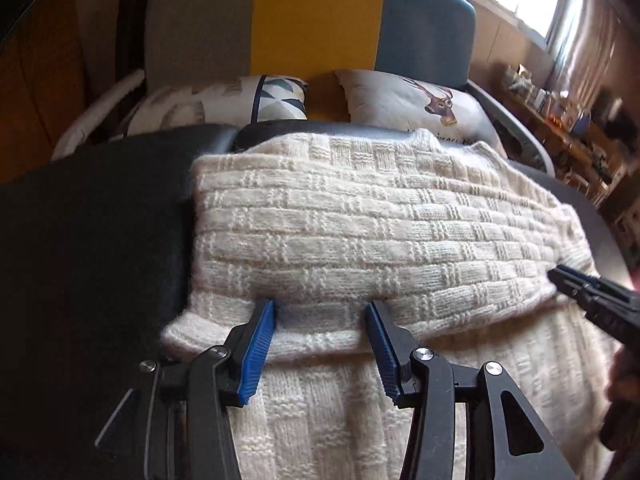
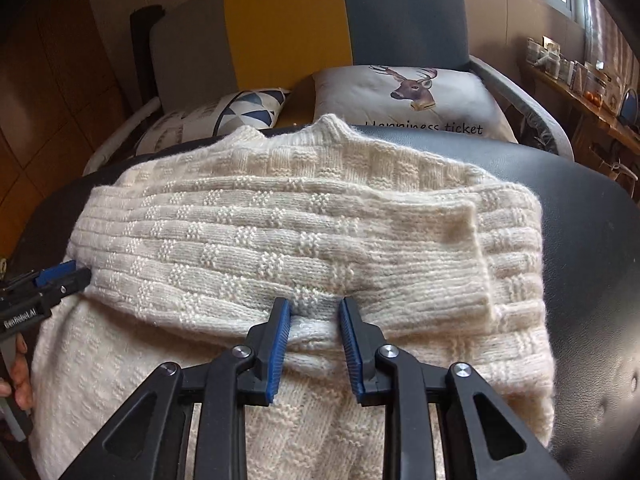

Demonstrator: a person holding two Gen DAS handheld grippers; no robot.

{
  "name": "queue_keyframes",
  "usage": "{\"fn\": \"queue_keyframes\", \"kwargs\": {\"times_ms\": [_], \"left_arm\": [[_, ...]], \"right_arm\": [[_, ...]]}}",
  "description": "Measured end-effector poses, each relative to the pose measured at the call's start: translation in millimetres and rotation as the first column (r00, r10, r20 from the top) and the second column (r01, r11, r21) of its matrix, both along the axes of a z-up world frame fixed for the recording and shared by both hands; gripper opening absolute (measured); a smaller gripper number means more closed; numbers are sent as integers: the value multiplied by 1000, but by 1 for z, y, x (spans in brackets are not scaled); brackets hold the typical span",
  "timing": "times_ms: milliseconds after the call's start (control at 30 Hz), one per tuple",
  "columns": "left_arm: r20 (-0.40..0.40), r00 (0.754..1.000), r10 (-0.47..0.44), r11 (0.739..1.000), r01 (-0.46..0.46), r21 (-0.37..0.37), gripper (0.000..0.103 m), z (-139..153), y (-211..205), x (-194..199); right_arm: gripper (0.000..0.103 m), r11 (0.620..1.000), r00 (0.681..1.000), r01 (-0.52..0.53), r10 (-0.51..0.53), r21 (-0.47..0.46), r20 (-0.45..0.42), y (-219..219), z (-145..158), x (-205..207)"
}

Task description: Fold clothes

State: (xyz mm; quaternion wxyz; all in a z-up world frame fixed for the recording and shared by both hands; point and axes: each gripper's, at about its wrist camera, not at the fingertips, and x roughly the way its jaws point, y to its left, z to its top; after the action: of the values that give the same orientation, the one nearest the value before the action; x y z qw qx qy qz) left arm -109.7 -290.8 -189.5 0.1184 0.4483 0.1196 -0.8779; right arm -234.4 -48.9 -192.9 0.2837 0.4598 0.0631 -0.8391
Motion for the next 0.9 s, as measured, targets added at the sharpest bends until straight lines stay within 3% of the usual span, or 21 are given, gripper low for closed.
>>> {"fn": "queue_keyframes", "kwargs": {"times_ms": [33,100,233,300,433,567,733,900], "left_arm": [[4,1000,7,1000,-7,1,48,1,0,-1],[-29,998,47,996,-45,77,48,14,-9,11],[-104,989,109,972,-84,220,50,41,-21,48],[-149,980,129,954,-81,289,51,52,-20,81],[-185,972,148,932,-75,354,54,58,-18,146],[-165,978,129,928,-60,368,55,48,-13,200],[-121,983,141,902,-77,424,56,28,-11,248],[-99,983,155,884,-93,459,63,15,-11,274]], "right_arm": [[25,1000,1000,10,-10,-11,21,3,4,-1],[26,997,998,36,-34,-61,44,17,18,4],[33,954,991,49,-9,-296,133,84,39,40],[34,930,986,68,-7,-360,169,124,41,66],[39,895,963,159,-48,-416,264,211,30,115],[40,879,911,227,-39,-420,410,269,7,149],[40,875,847,248,13,-416,531,280,-24,175],[40,850,839,240,61,-468,541,262,-31,172]]}}
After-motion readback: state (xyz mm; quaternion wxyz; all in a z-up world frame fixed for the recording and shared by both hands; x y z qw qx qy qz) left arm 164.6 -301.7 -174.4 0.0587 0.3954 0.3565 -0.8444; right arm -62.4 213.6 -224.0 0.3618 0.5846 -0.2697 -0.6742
